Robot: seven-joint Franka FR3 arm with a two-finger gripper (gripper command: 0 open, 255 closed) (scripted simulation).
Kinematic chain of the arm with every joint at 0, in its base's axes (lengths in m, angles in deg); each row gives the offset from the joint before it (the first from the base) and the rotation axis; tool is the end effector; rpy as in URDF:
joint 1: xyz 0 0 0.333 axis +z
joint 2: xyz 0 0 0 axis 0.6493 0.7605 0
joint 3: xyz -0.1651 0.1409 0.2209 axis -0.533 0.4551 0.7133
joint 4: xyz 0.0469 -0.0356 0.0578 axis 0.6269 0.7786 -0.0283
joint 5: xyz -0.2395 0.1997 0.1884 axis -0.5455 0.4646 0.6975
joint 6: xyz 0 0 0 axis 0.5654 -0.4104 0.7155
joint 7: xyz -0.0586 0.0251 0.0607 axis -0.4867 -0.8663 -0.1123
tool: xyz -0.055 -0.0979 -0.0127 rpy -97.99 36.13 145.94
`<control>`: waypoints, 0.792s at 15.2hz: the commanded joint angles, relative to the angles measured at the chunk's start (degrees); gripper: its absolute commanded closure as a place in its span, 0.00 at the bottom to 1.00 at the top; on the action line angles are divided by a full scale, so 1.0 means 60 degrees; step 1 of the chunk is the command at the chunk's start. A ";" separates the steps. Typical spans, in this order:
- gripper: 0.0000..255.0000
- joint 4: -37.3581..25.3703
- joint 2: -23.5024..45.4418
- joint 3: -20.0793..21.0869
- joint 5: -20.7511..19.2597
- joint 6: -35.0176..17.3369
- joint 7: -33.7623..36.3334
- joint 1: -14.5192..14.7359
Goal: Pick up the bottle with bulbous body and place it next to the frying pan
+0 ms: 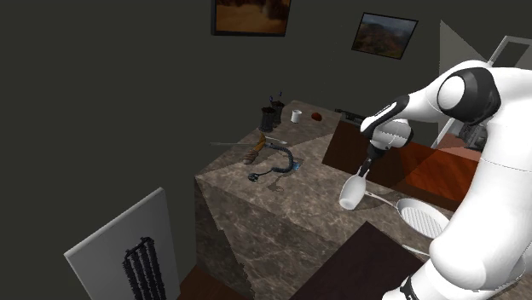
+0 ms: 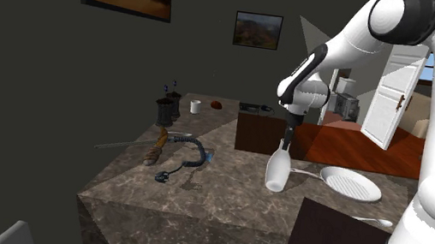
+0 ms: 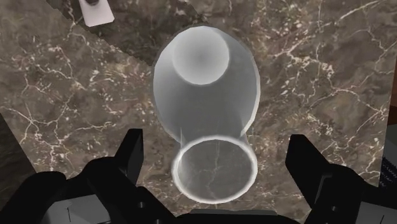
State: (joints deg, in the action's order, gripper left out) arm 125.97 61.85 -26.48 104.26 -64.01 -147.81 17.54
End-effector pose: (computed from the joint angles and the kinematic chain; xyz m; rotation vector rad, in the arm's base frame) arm 0.3716 -0.3963 0.2753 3.1287 0.2649 0.0823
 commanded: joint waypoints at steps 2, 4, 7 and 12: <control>0.00 -0.0019 -0.0262 -0.0101 -0.0202 0.0251 0.0138 0.0067; 0.00 -0.0096 -0.0766 -0.0274 -0.0592 0.0771 0.0401 0.0182; 0.00 -0.0142 -0.0957 -0.0323 -0.0740 0.0981 0.0502 0.0212; 0.00 -0.0142 -0.0957 -0.0322 -0.0740 0.0981 0.0502 0.0211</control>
State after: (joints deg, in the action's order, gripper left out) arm 125.11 56.13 -28.41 99.84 -58.14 -144.81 18.80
